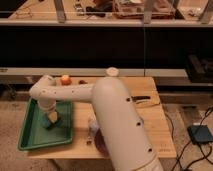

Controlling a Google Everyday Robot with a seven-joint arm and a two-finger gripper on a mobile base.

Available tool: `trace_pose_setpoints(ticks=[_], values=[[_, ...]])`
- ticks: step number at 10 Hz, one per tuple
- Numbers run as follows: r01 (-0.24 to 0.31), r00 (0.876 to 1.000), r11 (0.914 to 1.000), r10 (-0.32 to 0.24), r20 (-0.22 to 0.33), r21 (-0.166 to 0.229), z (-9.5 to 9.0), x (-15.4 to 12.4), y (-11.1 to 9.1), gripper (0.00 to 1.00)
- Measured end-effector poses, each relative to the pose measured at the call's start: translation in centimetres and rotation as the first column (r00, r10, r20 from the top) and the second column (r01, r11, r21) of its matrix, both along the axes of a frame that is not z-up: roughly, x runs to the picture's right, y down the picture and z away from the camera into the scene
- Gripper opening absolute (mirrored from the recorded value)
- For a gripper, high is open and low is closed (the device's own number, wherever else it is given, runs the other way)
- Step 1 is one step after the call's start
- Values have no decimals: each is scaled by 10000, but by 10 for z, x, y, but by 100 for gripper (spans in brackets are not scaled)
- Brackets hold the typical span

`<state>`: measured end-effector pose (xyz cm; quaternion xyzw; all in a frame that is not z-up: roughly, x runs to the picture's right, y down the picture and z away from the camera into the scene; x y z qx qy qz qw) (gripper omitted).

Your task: Wipe tray with sponge

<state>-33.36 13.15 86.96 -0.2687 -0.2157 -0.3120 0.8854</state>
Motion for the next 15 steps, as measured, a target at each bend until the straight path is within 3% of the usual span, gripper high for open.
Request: trace_pose_setpoints(ticks=[2,5,8,10,13,15], values=[[-143,9997,9999,143,-199,-3,11,8,-9,0],[-406,9975,9992,407,-575,18,9,31,-7,0],[-591,9957,9983,589,-719,-10,-16,50,13,0],[-416,9976,9991,410,-565,-91,-38,44,36,0],[-241,9980,9992,221,-584,-331,-50,43,67,0],[-242,9983,9992,224,-532,-329,-51,40,68,0]])
